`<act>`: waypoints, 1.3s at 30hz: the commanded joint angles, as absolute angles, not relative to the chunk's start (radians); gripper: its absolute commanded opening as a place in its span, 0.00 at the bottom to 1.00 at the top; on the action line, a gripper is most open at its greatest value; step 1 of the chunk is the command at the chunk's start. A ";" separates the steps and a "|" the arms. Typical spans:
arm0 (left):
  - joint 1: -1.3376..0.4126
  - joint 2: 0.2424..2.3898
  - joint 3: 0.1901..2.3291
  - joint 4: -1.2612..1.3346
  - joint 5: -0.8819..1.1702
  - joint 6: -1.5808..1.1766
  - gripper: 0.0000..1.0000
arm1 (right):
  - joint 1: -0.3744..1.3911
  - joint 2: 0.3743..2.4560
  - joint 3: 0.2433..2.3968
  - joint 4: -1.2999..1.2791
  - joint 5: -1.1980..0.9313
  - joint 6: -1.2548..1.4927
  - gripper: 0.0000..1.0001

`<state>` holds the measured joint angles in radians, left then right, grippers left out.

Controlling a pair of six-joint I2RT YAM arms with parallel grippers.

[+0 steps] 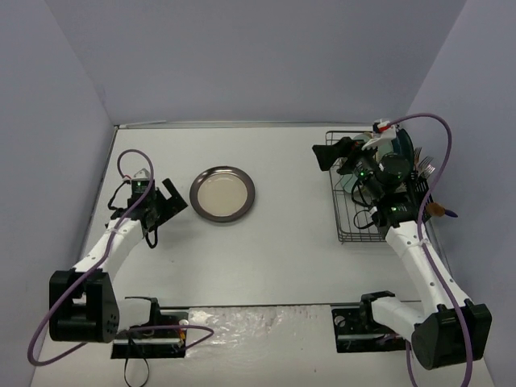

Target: Load the plates into the dish rack

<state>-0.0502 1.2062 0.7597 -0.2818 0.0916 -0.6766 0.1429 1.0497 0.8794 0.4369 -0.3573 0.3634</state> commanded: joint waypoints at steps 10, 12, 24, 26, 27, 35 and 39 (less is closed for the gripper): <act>-0.064 1.577 0.756 0.316 0.333 -0.865 0.84 | 0.219 1.049 0.782 0.633 -0.558 0.477 1.00; -0.073 1.616 0.774 0.321 0.347 -0.852 0.83 | 0.222 1.047 0.777 0.632 -0.564 0.477 1.00; -0.115 1.746 0.778 0.353 0.334 -0.815 0.55 | 0.231 1.051 0.760 0.625 -0.578 0.457 1.00; -0.120 1.754 0.772 0.354 0.332 -0.808 0.47 | 0.233 1.054 0.758 0.626 -0.578 0.457 1.00; -0.123 1.754 0.769 0.355 0.331 -0.805 0.42 | 0.233 1.056 0.757 0.625 -0.579 0.455 1.00; -0.130 1.669 0.741 0.357 0.344 -0.794 0.01 | 0.245 1.077 0.755 0.622 -0.581 0.453 1.00; -0.132 1.562 0.738 0.323 0.356 -0.787 0.00 | 0.261 1.089 0.760 0.622 -0.581 0.463 1.00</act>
